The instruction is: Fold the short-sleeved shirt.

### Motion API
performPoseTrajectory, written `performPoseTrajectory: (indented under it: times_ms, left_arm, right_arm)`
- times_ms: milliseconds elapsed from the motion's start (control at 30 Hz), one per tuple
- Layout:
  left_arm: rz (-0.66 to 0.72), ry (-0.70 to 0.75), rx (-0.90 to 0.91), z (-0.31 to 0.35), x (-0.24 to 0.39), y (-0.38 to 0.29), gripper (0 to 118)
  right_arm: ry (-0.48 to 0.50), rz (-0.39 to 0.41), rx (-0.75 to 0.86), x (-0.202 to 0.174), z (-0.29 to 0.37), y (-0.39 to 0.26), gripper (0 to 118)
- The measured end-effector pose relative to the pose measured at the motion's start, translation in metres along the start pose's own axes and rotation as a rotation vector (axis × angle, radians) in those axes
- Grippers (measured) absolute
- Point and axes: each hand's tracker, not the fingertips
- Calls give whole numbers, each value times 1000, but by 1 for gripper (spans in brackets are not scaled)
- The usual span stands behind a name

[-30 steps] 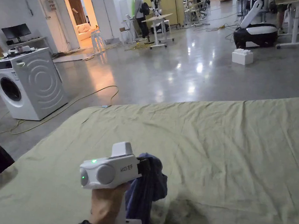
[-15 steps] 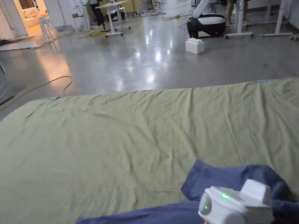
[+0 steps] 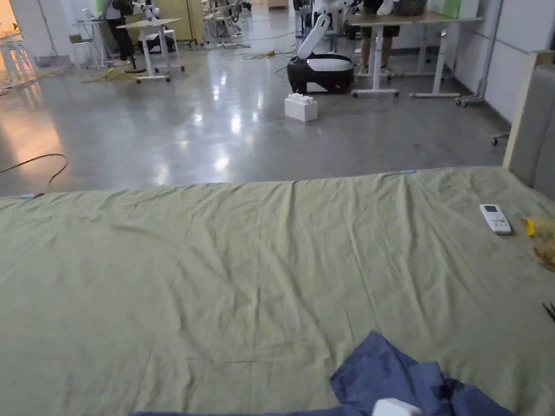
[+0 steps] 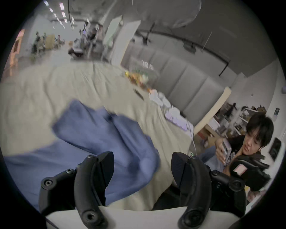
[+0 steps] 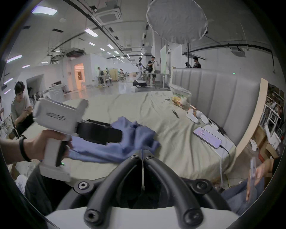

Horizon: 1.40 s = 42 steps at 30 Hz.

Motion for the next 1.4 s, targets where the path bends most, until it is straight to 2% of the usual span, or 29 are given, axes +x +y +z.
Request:
performPoseTrajectory:
  times_ms: [133, 233, 433, 467, 500, 567, 633, 667, 700, 733, 900, 967, 1267, 1400]
  left_arm:
    - [-141, 174, 197, 120, -8, 37, 78]
    - [-216, 369, 337, 211, -1, 50, 78]
    - [-234, 711, 542, 330, 18, 9, 77]
    - [-257, 761, 618, 344, 24, -4, 69]
    - [-253, 800, 654, 354, 28, -15, 55]
    - [-206, 851, 639, 370, 34, -24, 14]
    - [-204, 839, 627, 382, 37, -35, 12]
    - [-211, 831, 608, 388, 39, -41, 3]
    - [-225, 886, 574, 387, 42, -46, 2]
    - [-229, 913, 550, 387, 44, -48, 0]
    - [-164, 887, 561, 385, 43, -49, 0]
    - [-178, 894, 572, 381, 44, -51, 0]
    - [-158, 833, 566, 385, 51, -41, 0]
    - [-186, 861, 554, 385, 52, -39, 0]
  right_arm:
    - [84, 16, 111, -25, -4, 34, 2]
    - [142, 22, 191, -43, -5, 61, 2]
    - [206, 69, 316, -73, 5, 98, 2]
    - [212, 66, 318, -76, 7, 101, 2]
    - [213, 69, 323, -78, 10, 103, 2]
    - [200, 86, 322, -82, 17, 105, 2]
    - [150, 143, 320, -84, 27, 106, 2]
    - [143, 193, 388, -84, 37, 106, 2]
    - [153, 200, 400, -83, 42, 106, 2]
    - [160, 166, 367, -81, 44, 102, 2]
    - [136, 144, 377, -75, 45, 103, 2]
    - [132, 126, 356, -73, 45, 102, 2]
    - [140, 101, 364, -70, 45, 100, 2]
    - [142, 97, 365, -71, 44, 100, 2]
